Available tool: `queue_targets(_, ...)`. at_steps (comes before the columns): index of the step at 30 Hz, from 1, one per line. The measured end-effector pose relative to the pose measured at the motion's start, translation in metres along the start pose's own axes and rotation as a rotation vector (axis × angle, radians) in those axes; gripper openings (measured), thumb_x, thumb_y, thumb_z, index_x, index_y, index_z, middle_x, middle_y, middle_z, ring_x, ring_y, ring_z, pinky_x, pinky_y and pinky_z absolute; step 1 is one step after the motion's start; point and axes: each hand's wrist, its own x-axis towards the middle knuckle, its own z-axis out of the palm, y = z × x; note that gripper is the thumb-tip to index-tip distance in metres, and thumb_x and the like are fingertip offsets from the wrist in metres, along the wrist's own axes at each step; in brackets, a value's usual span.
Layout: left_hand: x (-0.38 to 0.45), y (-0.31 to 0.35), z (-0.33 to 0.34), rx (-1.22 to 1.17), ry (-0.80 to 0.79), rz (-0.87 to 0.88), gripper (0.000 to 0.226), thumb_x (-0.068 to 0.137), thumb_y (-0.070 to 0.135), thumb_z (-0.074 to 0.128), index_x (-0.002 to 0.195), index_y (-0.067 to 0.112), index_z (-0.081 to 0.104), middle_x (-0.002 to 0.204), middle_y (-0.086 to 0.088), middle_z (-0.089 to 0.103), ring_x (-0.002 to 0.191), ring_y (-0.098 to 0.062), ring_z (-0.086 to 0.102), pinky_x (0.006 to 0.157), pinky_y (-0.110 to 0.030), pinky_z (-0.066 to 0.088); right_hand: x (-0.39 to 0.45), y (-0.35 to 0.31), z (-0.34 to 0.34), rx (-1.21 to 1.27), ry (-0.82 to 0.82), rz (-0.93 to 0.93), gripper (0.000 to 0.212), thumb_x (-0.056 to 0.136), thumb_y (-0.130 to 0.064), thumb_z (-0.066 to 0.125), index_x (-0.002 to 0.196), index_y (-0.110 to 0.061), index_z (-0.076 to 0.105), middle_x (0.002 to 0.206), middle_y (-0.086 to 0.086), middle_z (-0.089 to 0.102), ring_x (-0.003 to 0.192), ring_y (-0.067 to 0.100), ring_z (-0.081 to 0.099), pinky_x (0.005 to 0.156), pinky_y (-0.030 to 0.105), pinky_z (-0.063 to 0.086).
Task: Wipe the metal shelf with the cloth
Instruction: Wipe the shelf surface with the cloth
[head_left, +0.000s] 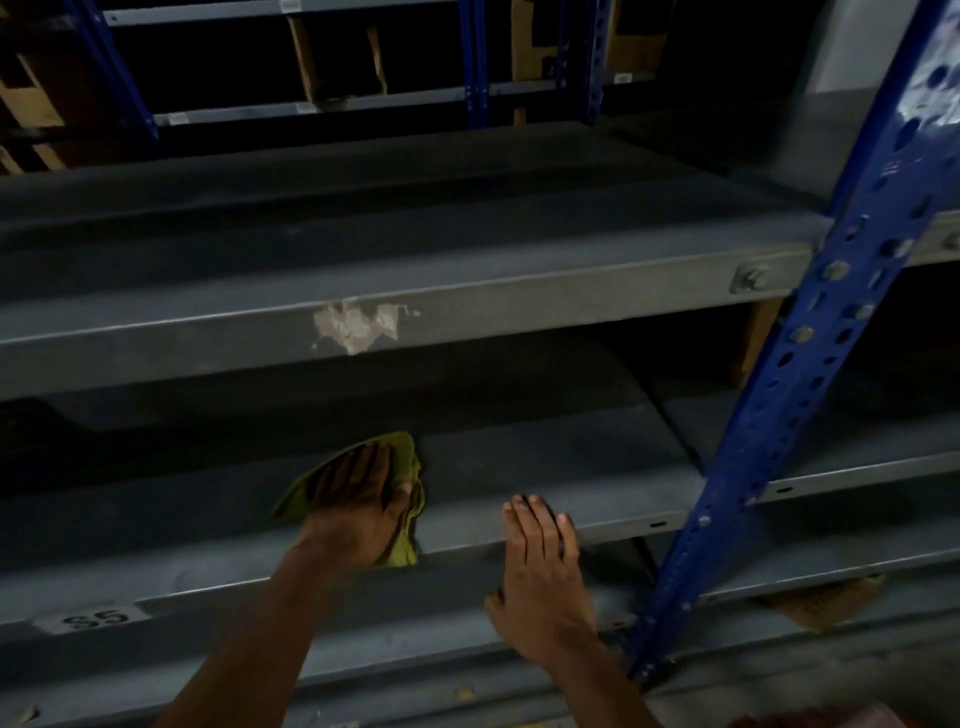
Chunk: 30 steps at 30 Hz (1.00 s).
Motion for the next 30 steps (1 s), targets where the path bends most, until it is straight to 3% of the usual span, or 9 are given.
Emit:
queue_targets(2,0.009,0.015,0.002,-0.024,-0.052,0.008,0.077,0.09,0.065,0.003,0.153,0.022,0.004,0.162,-0.002,0.004,0.147,-0.02,0.008,0.119,-0.039,0.005,-0.002,-0.001,-0.002,0.008,0.005,0.011,0.11,0.047,-0.055,0.076,0.138,0.0,0.045,0.142,0.018,0.049,0.131,0.033,0.046,0.106,0.051,0.027)
queue_targets(6,0.015,0.047,0.002,-0.027,-0.074,0.069,0.068,0.096,0.058,0.013,0.153,0.023,0.002,0.162,-0.001,0.0,0.147,-0.019,0.003,0.119,-0.037,-0.001,-0.003,0.001,0.0,0.023,0.041,-0.02,0.107,0.055,-0.053,0.068,0.143,-0.003,0.033,0.148,0.015,0.041,0.138,0.032,0.036,0.11,0.05,0.013)
queue_targets(9,0.012,0.073,0.0,-0.037,-0.031,0.16,0.064,0.098,0.053,0.021,0.154,0.023,0.007,0.162,-0.001,0.004,0.147,-0.018,0.005,0.117,-0.035,-0.002,-0.002,-0.001,0.002,0.043,0.028,0.0,0.107,0.046,-0.051,0.07,0.137,-0.003,0.043,0.141,0.015,0.049,0.132,0.033,0.044,0.111,0.049,0.024)
queue_targets(16,-0.003,0.1,-0.004,-0.032,-0.003,0.315,0.057,0.101,0.045,0.021,0.153,0.025,0.01,0.161,0.0,0.009,0.146,-0.017,0.009,0.119,-0.036,0.002,-0.004,0.0,-0.001,0.13,0.09,-0.045,0.113,0.042,-0.043,0.068,0.143,-0.004,0.035,0.143,0.012,0.046,0.134,0.03,0.031,0.111,0.047,0.015)
queue_targets(22,-0.013,0.088,-0.007,-0.044,-0.015,0.385,0.057,0.101,0.047,0.02,0.153,0.025,0.01,0.161,0.001,0.01,0.147,-0.017,0.009,0.119,-0.036,0.004,-0.006,0.001,-0.006,0.065,0.063,-0.033,0.11,0.045,-0.049,0.074,0.142,-0.007,0.041,0.145,0.01,0.047,0.136,0.028,0.04,0.118,0.046,0.019)
queue_targets(24,-0.02,0.081,-0.007,-0.049,-0.017,0.415,0.057,0.101,0.047,0.018,0.153,0.026,0.011,0.161,0.002,0.011,0.147,-0.016,0.01,0.119,-0.036,0.004,-0.007,0.006,-0.006,0.091,0.048,-0.052,0.104,0.055,-0.045,0.071,0.145,-0.009,0.034,0.151,0.009,0.039,0.143,0.024,0.027,0.119,0.044,0.011)
queue_targets(27,-0.03,0.067,-0.01,-0.065,0.021,0.465,0.059,0.098,0.05,0.015,0.151,0.026,0.02,0.158,0.002,0.023,0.145,-0.017,0.019,0.118,-0.036,0.01,-0.011,0.022,-0.007,0.106,0.059,-0.037,0.1,0.069,-0.039,0.062,0.151,-0.017,0.009,0.162,0.001,0.008,0.147,0.014,-0.01,0.117,0.037,-0.007)
queue_targets(30,-0.031,0.051,-0.011,-0.115,0.074,0.456,0.065,0.093,0.053,0.015,0.148,0.022,0.034,0.153,-0.001,0.035,0.14,-0.021,0.032,0.117,-0.038,0.018,-0.021,0.054,-0.011,0.074,0.103,0.124,0.1,0.07,-0.04,0.068,0.151,-0.015,0.014,0.161,0.002,0.01,0.148,0.018,-0.006,0.119,0.042,0.003)
